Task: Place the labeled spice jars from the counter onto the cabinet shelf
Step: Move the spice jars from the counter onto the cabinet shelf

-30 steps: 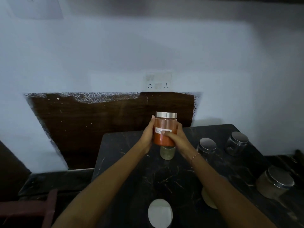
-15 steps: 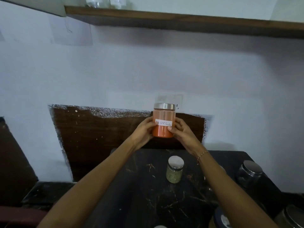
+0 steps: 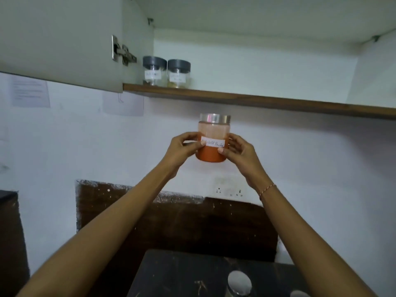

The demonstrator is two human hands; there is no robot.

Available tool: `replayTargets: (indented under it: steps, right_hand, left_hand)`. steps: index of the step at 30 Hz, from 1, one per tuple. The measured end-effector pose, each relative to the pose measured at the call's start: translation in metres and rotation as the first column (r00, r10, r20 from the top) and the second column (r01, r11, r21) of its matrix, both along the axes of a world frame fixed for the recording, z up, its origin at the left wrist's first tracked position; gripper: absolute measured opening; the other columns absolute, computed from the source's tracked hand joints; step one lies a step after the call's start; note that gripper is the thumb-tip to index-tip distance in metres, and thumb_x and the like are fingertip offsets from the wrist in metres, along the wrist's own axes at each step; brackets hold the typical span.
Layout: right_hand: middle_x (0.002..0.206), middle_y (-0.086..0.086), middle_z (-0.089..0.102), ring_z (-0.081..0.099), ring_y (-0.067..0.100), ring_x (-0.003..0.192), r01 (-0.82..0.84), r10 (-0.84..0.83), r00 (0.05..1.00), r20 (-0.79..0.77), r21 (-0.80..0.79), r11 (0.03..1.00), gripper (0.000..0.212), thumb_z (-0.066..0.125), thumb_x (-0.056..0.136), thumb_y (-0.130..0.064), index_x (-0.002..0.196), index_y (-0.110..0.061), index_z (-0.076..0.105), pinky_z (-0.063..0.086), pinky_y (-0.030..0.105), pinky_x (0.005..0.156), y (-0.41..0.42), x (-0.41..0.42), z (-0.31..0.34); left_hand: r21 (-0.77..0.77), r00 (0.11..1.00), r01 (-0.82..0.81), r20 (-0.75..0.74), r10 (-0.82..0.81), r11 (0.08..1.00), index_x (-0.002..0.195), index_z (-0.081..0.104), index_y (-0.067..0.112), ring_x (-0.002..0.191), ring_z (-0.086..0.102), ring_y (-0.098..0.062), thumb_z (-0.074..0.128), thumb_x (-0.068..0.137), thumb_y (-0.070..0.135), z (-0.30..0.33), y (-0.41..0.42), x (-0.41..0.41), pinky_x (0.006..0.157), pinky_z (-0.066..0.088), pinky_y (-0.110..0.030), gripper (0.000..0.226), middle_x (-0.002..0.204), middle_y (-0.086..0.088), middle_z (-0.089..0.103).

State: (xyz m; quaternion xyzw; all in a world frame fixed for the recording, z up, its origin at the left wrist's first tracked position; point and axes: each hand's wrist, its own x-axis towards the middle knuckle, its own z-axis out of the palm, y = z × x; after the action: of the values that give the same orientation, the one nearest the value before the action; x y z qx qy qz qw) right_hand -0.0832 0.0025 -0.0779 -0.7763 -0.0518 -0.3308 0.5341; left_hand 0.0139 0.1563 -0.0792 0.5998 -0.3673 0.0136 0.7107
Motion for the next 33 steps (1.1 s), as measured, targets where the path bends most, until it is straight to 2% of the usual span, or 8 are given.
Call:
replayTargets:
  steps: [8,10,12,15,23,26,28,33]
  right_hand:
    - [0.1,-0.01,0.063,0.061,-0.001,0.089,-0.049,0.048,0.985,0.165,0.006,0.999,0.042,0.065,0.085,-0.011,0.125,-0.01,0.053,0.053,0.01,0.066,0.013,0.018,0.097]
    - [0.107,-0.002,0.064,0.062,0.008,0.096,-0.021,0.026,0.985,0.169,-0.033,0.999,0.041,0.064,0.086,-0.014,0.125,-0.011,0.053,0.054,0.014,0.071,0.013,0.025,0.114]
    - [0.119,0.011,0.061,0.061,0.022,0.106,0.003,0.007,0.984,0.179,-0.058,0.998,0.04,0.063,0.087,-0.015,0.125,-0.011,0.054,0.055,0.03,0.085,0.012,0.034,0.13]
    - [0.12,0.016,0.061,0.06,0.03,0.11,0.028,-0.014,0.984,0.176,-0.075,0.997,0.037,0.062,0.087,-0.013,0.124,-0.013,0.055,0.051,0.043,0.092,0.008,0.05,0.15]
    - [0.127,0.016,0.059,0.058,0.028,0.115,0.103,-0.095,0.992,0.084,-0.096,0.99,0.049,0.064,0.085,-0.009,0.132,-0.006,0.048,0.049,0.037,0.098,-0.009,0.101,0.176]
    - [0.125,0.018,0.059,0.058,0.03,0.114,0.104,-0.103,0.995,0.013,-0.091,0.99,0.044,0.063,0.085,-0.005,0.127,-0.002,0.051,0.048,0.038,0.098,-0.018,0.121,0.186]
    - [0.126,0.017,0.059,0.057,0.03,0.115,0.163,-0.168,0.986,-0.023,-0.127,0.978,0.043,0.062,0.084,-0.006,0.126,-0.002,0.051,0.046,0.042,0.101,-0.025,0.136,0.193]
    - [0.128,0.02,0.055,0.053,0.032,0.118,0.194,-0.233,0.958,-0.166,-0.221,0.956,0.043,0.053,0.086,0.0,0.128,0.0,0.049,0.044,0.045,0.103,-0.038,0.168,0.203]
  left_hand:
    - [-0.128,0.989,-0.043,0.135,0.06,0.991,0.114,0.063,0.006,0.086,0.063,-0.003,0.066,0.084,0.014,0.1,0.008,0.006,0.067,0.054,-0.014,0.032,0.096,0.004,0.066]
    - [-0.151,0.989,-0.043,0.131,0.063,0.988,0.115,0.062,0.002,0.081,0.064,-0.004,0.066,0.084,0.012,0.117,0.006,0.009,0.062,0.054,-0.013,0.032,0.094,0.003,0.066]
    - [-0.157,0.989,-0.066,0.119,0.085,0.985,0.117,0.06,0.0,0.087,0.065,-0.011,0.066,0.084,0.011,0.133,0.003,0.015,0.065,0.055,-0.016,0.035,0.104,-0.005,0.066]
    - [-0.152,0.981,-0.156,0.093,0.171,0.976,0.118,0.061,0.0,0.106,0.061,-0.021,0.07,0.081,0.013,0.154,-0.003,0.027,0.087,0.054,-0.03,0.041,0.119,-0.013,0.064]
    - [0.013,0.961,-0.268,0.07,0.267,0.963,0.121,0.058,-0.001,0.118,0.055,-0.027,0.066,0.083,0.005,0.189,-0.023,0.068,0.092,0.047,-0.03,0.039,0.128,-0.016,0.058]
    - [0.134,0.938,-0.342,0.105,0.33,0.93,0.102,0.065,0.003,0.119,0.05,-0.026,0.051,0.089,-0.002,0.203,-0.033,0.083,0.097,0.042,-0.032,0.019,0.125,-0.014,0.057]
    - [0.188,0.945,-0.324,0.115,0.307,0.927,0.091,0.064,0.004,0.108,0.049,-0.023,0.043,0.09,-0.005,0.207,-0.039,0.098,0.092,0.042,-0.032,0.022,0.111,-0.01,0.055]
    - [0.224,0.962,-0.271,0.04,0.269,0.936,0.117,0.059,0.0,0.102,0.05,-0.018,0.046,0.091,0.004,0.203,-0.053,0.131,0.086,0.042,-0.032,0.029,0.105,-0.006,0.054]
